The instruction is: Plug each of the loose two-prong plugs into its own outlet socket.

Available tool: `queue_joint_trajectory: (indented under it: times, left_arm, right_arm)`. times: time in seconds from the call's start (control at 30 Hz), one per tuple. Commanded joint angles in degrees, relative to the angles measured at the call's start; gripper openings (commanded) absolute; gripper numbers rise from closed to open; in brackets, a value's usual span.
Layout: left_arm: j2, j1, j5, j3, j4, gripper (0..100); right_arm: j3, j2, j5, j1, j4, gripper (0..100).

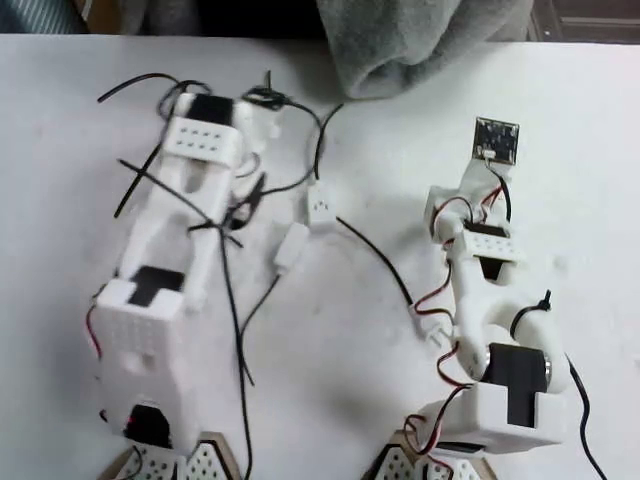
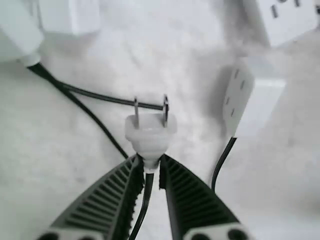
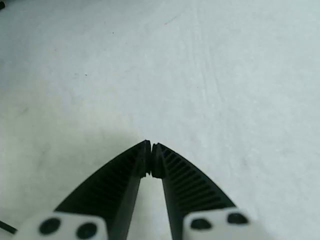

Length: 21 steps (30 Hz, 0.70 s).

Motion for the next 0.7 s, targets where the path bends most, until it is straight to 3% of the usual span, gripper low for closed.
queue_joint_trajectory:
  times: [0.0,0.47,0.67]
  left_arm:
    - [-4.26,-6.55,-2.64,2.20,-1.41,2]
    - [-4.09,-23.87,-18.29,21.27,-19.78,2]
    - [-4.09,-26.86,-25.14,27.69,-25.58,6]
  right_arm:
    - [-2.64,-0.22,-0.18,-0.22,-0.22,1.9]
    - [-2.64,-0.04,-0.18,-0.22,-0.22,1.9]
    - [-2.64,-0.04,-0.18,-0.22,-0.22,1.9]
